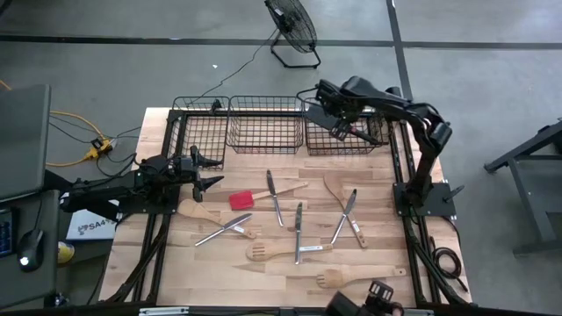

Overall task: Pick & Place Kitchen Items
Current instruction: Put the black silicone spatula into the right wire basket

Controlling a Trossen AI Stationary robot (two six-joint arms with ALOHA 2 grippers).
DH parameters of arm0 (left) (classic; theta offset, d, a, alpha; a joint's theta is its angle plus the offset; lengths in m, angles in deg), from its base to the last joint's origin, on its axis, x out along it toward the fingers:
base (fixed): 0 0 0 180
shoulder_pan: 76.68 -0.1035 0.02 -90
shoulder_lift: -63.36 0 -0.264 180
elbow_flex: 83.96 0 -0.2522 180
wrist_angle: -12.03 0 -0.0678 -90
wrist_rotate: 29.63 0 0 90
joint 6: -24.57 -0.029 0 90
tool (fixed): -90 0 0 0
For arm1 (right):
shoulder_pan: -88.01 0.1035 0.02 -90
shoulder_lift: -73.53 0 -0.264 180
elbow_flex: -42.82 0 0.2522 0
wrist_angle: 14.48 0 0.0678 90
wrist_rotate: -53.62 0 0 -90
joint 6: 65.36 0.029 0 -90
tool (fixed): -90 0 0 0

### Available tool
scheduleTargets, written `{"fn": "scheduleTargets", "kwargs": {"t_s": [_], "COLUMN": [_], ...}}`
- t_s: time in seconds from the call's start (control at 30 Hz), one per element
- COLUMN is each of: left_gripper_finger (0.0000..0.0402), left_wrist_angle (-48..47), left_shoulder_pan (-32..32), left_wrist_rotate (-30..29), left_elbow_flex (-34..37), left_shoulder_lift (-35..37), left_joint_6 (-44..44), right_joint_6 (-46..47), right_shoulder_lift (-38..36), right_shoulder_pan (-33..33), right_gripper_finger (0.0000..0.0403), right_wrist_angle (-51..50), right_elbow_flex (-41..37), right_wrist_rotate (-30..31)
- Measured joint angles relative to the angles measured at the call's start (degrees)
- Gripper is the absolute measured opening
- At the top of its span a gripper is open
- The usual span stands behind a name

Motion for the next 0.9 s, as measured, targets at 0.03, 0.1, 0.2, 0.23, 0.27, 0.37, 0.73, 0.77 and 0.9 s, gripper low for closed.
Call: {"fn": "scheduleTargets", "kwargs": {"t_s": [0.03, 0.1, 0.2, 0.23, 0.27, 0.37, 0.73, 0.77, 0.9], "left_gripper_finger": [0.0235, 0.0235, 0.0235, 0.0235, 0.0235, 0.0235, 0.0235, 0.0235, 0.0235], "left_wrist_angle": [0.0, 0.0, 0.0, 0.0, 0.0, 0.0, 0.0, 0.0, 0.01], "left_shoulder_pan": [0.01, 0.01, 0.01, 0.01, 0.0, 0.01, -0.01, -0.01, 0.0], "left_wrist_rotate": [0.0, 0.0, -0.01, 0.0, 0.0, -0.01, -0.01, 0.01, 0.01], "left_elbow_flex": [0.01, 0.0, -0.01, -0.01, 0.01, -0.01, -0.01, 0.01, 0.0], "left_shoulder_lift": [0.0, 0.0, 0.0, 0.0, 0.0, 0.0, 0.0, 0.0, 0.0], "left_joint_6": [-0.01, -0.01, -0.01, 0.01, 0.0, -0.01, -0.01, -0.01, 0.0], "right_joint_6": [0.35, 1.19, 2.85, 3.77, 4.42, 5.65, 6.8, 6.84, 6.79], "right_shoulder_lift": [-0.04, -0.04, 0.16, 0.31, 0.45, 0.55, 0.57, 0.55, 0.57], "right_shoulder_pan": [0.01, -0.22, -0.47, -0.75, -1.13, -2.08, -2.56, -2.56, -2.56], "right_gripper_finger": [0.0179, 0.0175, 0.017, 0.017, 0.017, 0.017, 0.0183, 0.0185, 0.0188], "right_wrist_angle": [-0.37, -0.7, -0.68, -0.7, -0.66, -0.58, -1.78, -1.8, -1.89], "right_elbow_flex": [0.0, 0.0, 0.0, 0.0, 0.0, -0.04, -2.11, -2.1, -2.12], "right_wrist_rotate": [-1.29, -4.26, -6.14, -6.23, -6.31, -7.06, -7.2, -7.37, -6.94]}}
